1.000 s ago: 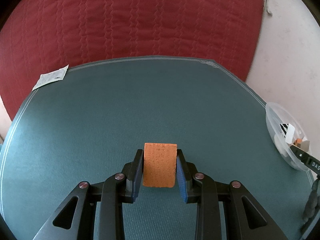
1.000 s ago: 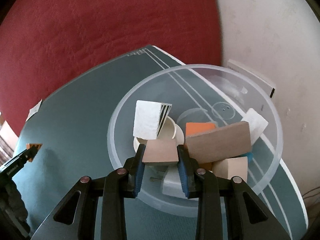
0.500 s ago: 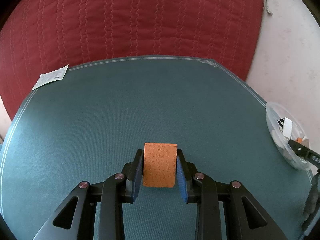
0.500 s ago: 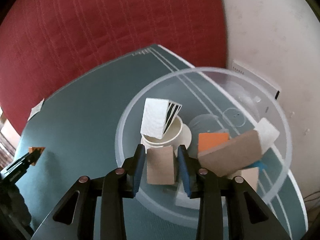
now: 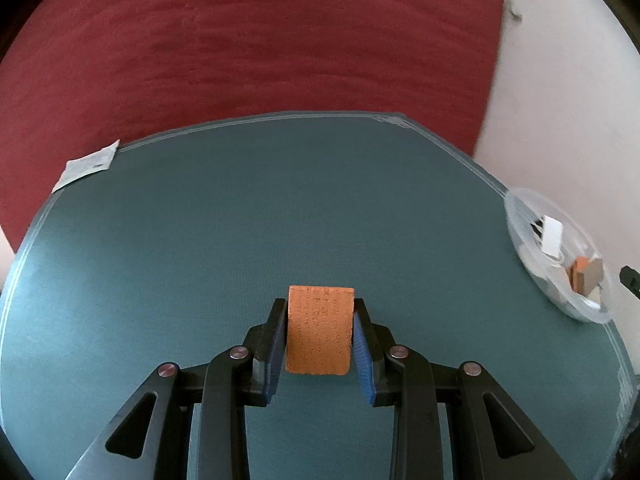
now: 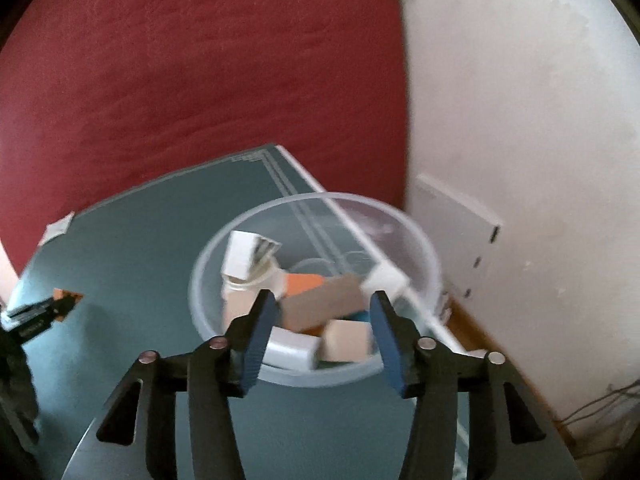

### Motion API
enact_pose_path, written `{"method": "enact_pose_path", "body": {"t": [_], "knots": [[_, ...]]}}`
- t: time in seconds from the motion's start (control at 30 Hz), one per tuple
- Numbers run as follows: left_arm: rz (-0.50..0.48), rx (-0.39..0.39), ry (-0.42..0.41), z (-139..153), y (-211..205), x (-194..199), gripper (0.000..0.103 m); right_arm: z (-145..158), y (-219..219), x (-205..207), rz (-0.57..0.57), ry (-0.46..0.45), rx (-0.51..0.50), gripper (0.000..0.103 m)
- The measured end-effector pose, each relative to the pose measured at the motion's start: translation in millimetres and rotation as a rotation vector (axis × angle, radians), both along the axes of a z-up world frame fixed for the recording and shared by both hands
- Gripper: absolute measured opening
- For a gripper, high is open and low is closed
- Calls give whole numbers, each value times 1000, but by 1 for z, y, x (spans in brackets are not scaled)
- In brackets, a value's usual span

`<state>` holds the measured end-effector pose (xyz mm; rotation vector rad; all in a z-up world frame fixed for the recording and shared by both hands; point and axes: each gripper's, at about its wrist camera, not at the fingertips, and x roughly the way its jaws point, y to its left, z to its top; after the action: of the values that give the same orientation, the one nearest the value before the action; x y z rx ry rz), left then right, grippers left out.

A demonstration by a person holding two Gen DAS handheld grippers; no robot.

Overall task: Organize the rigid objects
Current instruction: 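Open the right gripper to release the beige triangle into the bowl, then lower the orange triangular block into the bowl and open the left gripper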

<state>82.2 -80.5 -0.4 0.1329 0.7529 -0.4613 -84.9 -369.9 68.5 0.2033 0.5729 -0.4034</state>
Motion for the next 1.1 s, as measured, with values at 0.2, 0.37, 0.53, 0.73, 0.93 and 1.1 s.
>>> {"method": "enact_pose_path", "body": {"t": [0.2, 0.37, 0.53, 0.73, 0.93, 1.1], "knots": [[-74, -14, 35, 2, -28, -27, 32, -12, -12, -22, -38, 18, -49, 62], [-135, -29, 44, 10, -57, -43, 32, -26, -30, -37, -75, 15, -13, 64], [-207, -33, 26, 23, -96, -61, 32, -31, -38, -48, -82, -6, -16, 67], [-267, -38, 32, 28, -137, -73, 32, -40, -48, -51, -63, -13, 46, 68], [-293, -30, 36, 28, -169, -75, 32, -41, -60, -54, -58, -20, 114, 68], [-315, -24, 42, 27, -191, -76, 32, -43, -67, -56, -63, -26, 141, 68]]}}
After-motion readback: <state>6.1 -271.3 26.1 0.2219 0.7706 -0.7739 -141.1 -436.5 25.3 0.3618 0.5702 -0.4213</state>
